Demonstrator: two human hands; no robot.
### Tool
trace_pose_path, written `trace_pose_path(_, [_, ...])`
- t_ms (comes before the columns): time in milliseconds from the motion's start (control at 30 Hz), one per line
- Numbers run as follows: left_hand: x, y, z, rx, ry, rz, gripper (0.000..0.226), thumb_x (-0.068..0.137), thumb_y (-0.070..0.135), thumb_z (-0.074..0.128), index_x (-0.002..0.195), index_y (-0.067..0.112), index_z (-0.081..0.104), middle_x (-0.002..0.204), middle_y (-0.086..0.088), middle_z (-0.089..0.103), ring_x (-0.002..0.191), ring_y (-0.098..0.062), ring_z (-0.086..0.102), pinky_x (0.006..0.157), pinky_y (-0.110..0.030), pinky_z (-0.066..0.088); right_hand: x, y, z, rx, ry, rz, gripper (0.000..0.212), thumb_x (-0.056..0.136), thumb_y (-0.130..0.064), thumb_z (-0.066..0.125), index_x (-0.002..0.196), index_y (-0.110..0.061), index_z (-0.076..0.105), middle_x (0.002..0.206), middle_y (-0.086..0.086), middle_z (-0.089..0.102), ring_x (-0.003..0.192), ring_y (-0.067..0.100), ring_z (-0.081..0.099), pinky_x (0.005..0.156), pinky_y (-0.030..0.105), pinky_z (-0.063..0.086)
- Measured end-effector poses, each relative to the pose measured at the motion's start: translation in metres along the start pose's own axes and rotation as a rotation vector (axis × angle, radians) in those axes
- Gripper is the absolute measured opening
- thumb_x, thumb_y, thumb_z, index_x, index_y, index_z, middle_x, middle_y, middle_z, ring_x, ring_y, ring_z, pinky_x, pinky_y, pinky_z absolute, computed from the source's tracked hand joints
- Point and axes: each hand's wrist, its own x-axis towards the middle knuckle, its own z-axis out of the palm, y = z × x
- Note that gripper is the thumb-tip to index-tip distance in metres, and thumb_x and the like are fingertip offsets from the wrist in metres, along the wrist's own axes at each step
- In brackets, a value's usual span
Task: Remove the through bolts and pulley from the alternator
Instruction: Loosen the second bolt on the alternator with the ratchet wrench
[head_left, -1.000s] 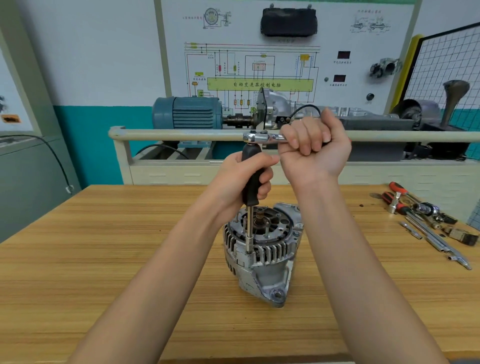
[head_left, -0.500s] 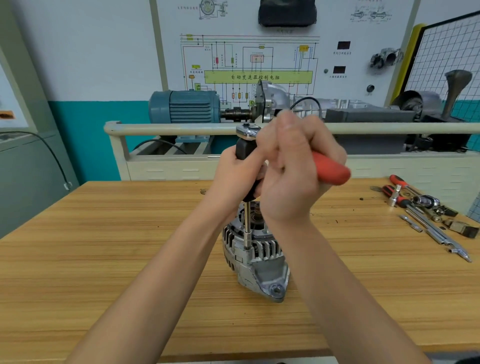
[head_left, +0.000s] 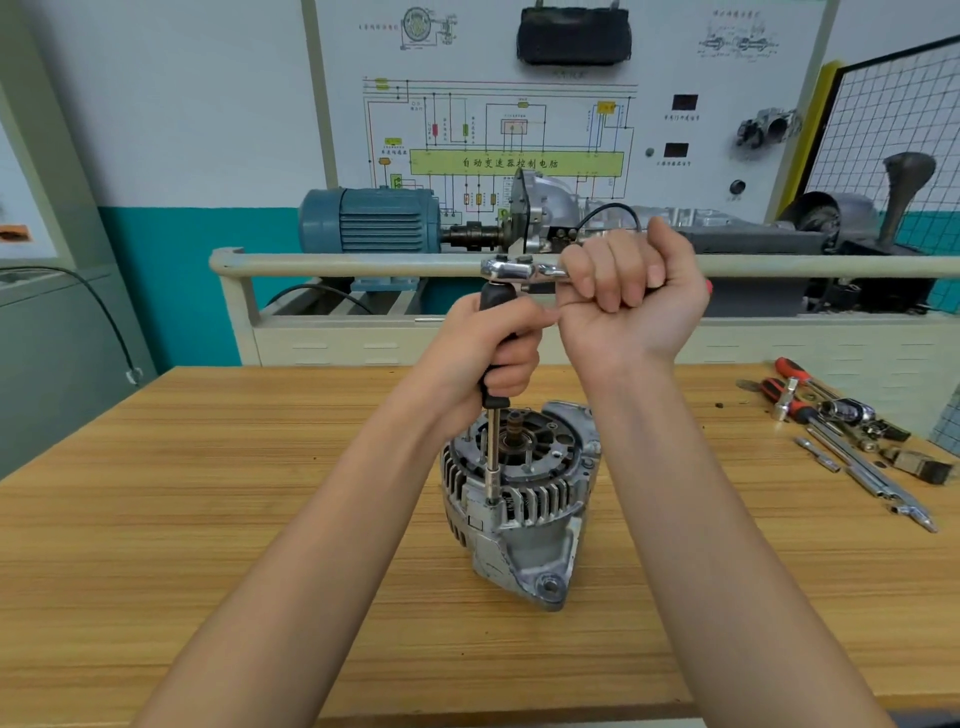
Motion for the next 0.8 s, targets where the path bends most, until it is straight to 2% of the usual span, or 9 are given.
trace_pose_path(100, [0.0, -0.001, 0.003, 0.006, 0.132, 0.028, 0.044, 0.091, 0.001, 0.049, 0.057, 0.02, 0.029, 0.041, 0.008, 0.022, 0.033, -0.008, 0.015, 0.037, -0.013, 0.016, -0.013, 0.008, 0.006, -0.249, -0.148, -0.149, 0.048, 0.087, -0.009, 0.039, 0.041, -0.017, 0.035, 0.036, -0.004, 0.027, 0.036, 0.012, 0.018, 0.043, 0.026, 0.024])
trace_pose_path(200, [0.001, -0.003, 0.013, 0.074, 0.336, 0.068, 0.042, 0.089, 0.002, 0.055, 0.058, 0.018, 0.031, 0.04, 0.009, 0.027, 0.033, -0.007, 0.02, 0.036, -0.014, 0.02, -0.026, 0.025, 0.011, -0.548, -0.3, -0.433, 0.039, 0.084, -0.002, 0.047, 0.049, -0.019, 0.038, 0.04, -0.002, 0.03, 0.039, 0.012, 0.025, 0.047, 0.03, 0.022])
trace_pose_path(267, [0.001, -0.005, 0.02, 0.137, 0.441, 0.118, 0.042, 0.087, 0.002, 0.058, 0.056, 0.017, 0.033, 0.038, 0.011, 0.031, 0.034, -0.005, 0.025, 0.035, -0.015, 0.023, -0.033, 0.034, 0.013, -0.759, -0.333, -0.615, 0.033, 0.081, -0.007, 0.052, 0.052, -0.021, 0.042, 0.045, -0.005, 0.034, 0.042, 0.014, 0.028, 0.048, 0.034, 0.023])
trace_pose_path(333, [0.001, -0.006, 0.021, 0.157, 0.472, 0.138, 0.042, 0.085, 0.002, 0.059, 0.055, 0.016, 0.034, 0.04, 0.01, 0.032, 0.035, -0.005, 0.027, 0.036, -0.015, 0.024, -0.036, 0.037, 0.013, -0.799, -0.343, -0.648, 0.033, 0.08, -0.009, 0.052, 0.051, -0.022, 0.044, 0.046, -0.006, 0.036, 0.043, 0.013, 0.029, 0.049, 0.034, 0.023])
trace_pose_path(467, [0.0, -0.002, 0.012, 0.107, 0.343, 0.071, 0.041, 0.086, 0.001, 0.059, 0.057, 0.017, 0.034, 0.042, 0.007, 0.029, 0.036, -0.01, 0.024, 0.039, -0.017, 0.021, -0.024, 0.022, 0.012, -0.537, -0.311, -0.408, 0.046, 0.084, -0.001, 0.043, 0.042, -0.019, 0.034, 0.038, -0.003, 0.03, 0.036, 0.01, 0.025, 0.047, 0.028, 0.022])
trace_pose_path(633, [-0.002, 0.002, 0.0, 0.02, 0.094, 0.042, 0.04, 0.083, 0.003, 0.06, 0.051, 0.018, 0.041, 0.041, 0.002, 0.032, 0.035, -0.013, 0.027, 0.04, -0.019, 0.024, 0.0, 0.0, 0.003, -0.075, -0.083, 0.032, 0.048, 0.084, -0.014, 0.042, 0.037, -0.016, 0.035, 0.033, -0.004, 0.025, 0.034, 0.01, 0.014, 0.04, 0.022, 0.022])
trace_pose_path(733, [-0.001, 0.003, 0.0, -0.043, -0.116, -0.05, 0.034, 0.078, 0.015, 0.056, 0.048, 0.019, 0.041, 0.039, 0.004, 0.03, 0.031, -0.009, 0.025, 0.036, -0.016, 0.022, 0.009, -0.004, -0.004, 0.144, -0.022, 0.156, 0.047, 0.084, -0.014, 0.043, 0.038, -0.014, 0.033, 0.032, -0.002, 0.025, 0.039, 0.01, 0.008, 0.039, 0.022, 0.02])
trace_pose_path(800, [-0.001, 0.001, 0.0, -0.06, -0.166, -0.094, 0.036, 0.078, 0.017, 0.053, 0.046, 0.018, 0.038, 0.036, 0.006, 0.026, 0.029, -0.007, 0.021, 0.035, -0.015, 0.017, 0.009, -0.004, -0.004, 0.15, -0.003, 0.156, 0.046, 0.083, -0.014, 0.043, 0.038, -0.014, 0.034, 0.032, -0.002, 0.025, 0.039, 0.01, 0.008, 0.037, 0.022, 0.02])
